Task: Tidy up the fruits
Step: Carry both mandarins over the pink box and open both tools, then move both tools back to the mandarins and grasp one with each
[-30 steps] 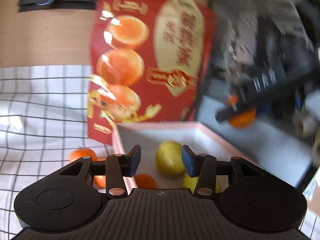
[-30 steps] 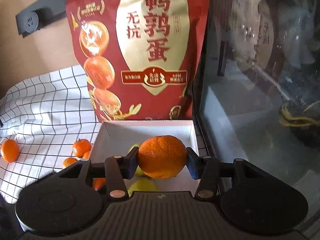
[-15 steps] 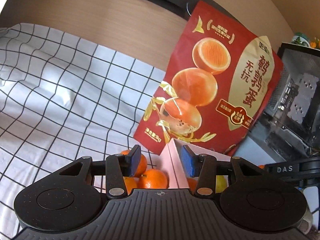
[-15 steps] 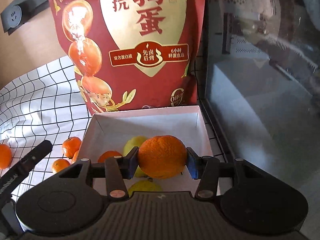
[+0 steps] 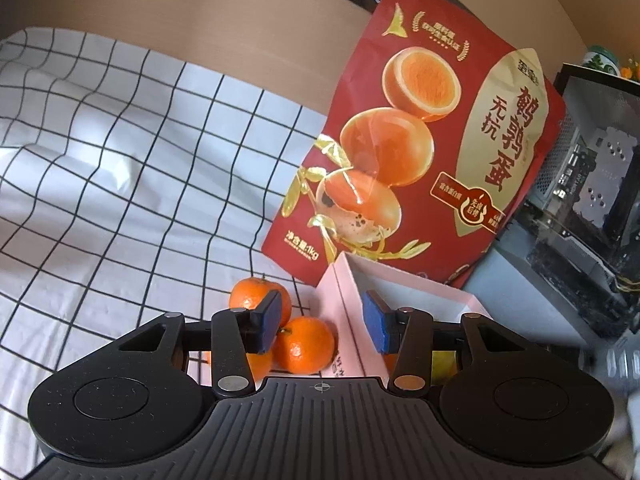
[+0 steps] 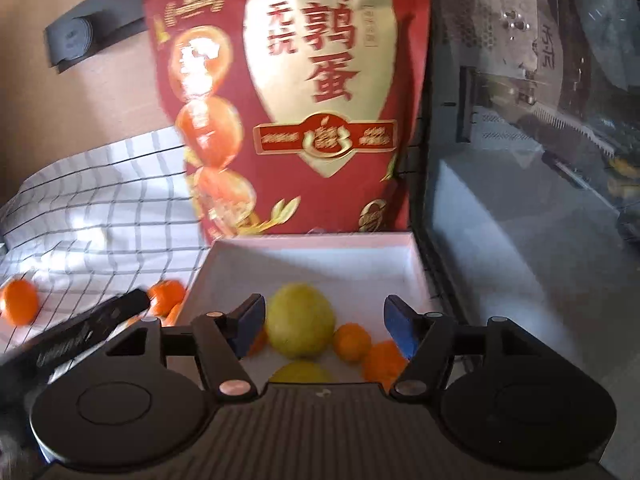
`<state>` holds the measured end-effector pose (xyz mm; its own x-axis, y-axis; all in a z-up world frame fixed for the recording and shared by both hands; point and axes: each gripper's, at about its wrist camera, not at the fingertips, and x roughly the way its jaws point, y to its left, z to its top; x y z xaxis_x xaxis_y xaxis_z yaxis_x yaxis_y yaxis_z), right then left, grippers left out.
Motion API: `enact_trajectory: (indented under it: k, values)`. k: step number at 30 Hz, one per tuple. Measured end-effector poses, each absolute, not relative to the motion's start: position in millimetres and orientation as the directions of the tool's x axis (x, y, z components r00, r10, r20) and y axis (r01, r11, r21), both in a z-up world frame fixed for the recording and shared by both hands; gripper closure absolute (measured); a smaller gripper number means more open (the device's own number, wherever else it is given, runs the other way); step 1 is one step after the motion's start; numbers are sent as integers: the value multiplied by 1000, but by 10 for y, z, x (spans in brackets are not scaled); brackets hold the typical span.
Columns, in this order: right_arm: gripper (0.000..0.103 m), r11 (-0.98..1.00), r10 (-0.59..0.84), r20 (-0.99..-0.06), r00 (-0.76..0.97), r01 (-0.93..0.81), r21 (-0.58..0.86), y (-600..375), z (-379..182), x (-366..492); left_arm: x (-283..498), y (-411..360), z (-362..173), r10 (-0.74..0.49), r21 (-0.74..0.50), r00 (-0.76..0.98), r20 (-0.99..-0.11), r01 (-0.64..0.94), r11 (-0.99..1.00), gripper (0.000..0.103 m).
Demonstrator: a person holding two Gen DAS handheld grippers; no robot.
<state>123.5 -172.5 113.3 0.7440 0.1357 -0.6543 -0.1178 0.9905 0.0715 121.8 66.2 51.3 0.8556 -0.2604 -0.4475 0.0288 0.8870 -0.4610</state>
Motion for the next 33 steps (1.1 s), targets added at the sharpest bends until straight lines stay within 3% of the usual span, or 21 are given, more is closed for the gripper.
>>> enact_trajectory:
  k: [7, 12, 16, 20, 23, 26, 32, 33]
  values:
    - [35, 968, 230, -651, 723, -239, 76, -1589, 875, 605, 1240, 782, 488, -227, -442, 843, -488, -14, 897, 54]
    - [35, 958, 236, -573, 785, -288, 0, -1455, 837, 175, 1272, 674, 442, -191, -354, 816, -546, -18, 935, 54]
    - [35, 942, 280, -612, 739, -334, 27, -1379, 822, 118, 1259, 669, 395, -99, -270, 801, -590, -80, 960, 54]
    - [35, 938, 268, -604, 750, -347, -13, -1273, 957, 172, 1288, 707, 281, -117, -223, 734, -670, -49, 974, 51]
    - [35, 939, 259, -601, 756, -343, -26, -1182, 1093, 289, 1199, 861, 311, -145, -222, 727, -671, -10, 975, 53]
    - [35, 938, 266, -601, 754, -346, -19, -1096, 1210, 415, 991, 1192, 373, -55, -165, 767, -639, -67, 984, 59]
    - [34, 923, 283, -659, 697, -384, -10, -630, 1273, 915, 666, 1941, 191, -108, -387, 846, -522, -123, 914, 59]
    - [34, 920, 282, -680, 676, -392, -8, -503, 1245, 1051, 663, 2014, 162, -112, -422, 838, -534, -149, 894, 59]
